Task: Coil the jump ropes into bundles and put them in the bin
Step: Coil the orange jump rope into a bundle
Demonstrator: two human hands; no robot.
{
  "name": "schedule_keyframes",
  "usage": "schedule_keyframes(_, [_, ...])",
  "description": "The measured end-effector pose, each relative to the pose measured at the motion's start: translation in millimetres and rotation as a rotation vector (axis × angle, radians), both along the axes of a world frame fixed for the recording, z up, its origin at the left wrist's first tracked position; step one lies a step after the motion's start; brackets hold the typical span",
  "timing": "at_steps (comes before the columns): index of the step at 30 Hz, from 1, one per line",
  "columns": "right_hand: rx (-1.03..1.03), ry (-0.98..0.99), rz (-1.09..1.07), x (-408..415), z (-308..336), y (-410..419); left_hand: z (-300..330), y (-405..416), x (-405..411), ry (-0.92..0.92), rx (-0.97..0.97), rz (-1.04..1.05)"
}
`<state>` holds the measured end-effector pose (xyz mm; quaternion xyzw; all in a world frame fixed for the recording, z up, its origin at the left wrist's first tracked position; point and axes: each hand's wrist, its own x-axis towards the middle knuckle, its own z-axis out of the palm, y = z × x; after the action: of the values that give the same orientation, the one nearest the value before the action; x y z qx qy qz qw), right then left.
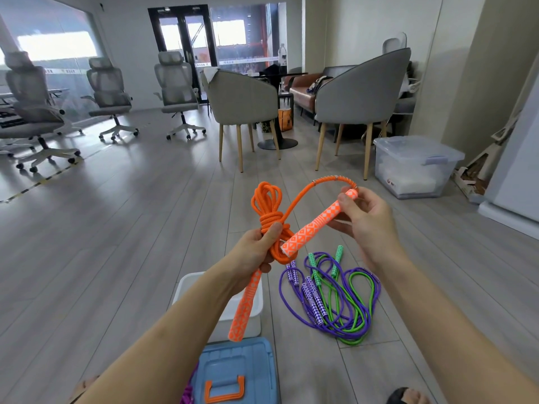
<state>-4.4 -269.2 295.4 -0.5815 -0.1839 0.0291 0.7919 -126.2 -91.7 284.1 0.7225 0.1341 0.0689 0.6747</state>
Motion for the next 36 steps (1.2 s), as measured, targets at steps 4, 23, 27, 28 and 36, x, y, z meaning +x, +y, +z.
schedule_keyframes(4, [-0.039,-0.086,-0.061,-7,8,0,-3,-1,1,0.014,-0.042,-0.012])
schedule_keyframes(23, [-0.308,-0.744,-0.024,-38,12,11,-17,0,3,0.075,-0.261,-0.028])
schedule_keyframes(27, [-0.345,-0.749,0.025,-39,10,14,-26,2,5,0.084,-0.27,-0.001])
schedule_keyframes(28, [-0.338,-0.73,0.044,-39,8,14,-28,2,6,0.081,-0.281,0.012])
schedule_keyframes(36, [-0.023,-0.296,-0.059,-40,0,18,-24,9,10,-0.028,-0.368,-0.01])
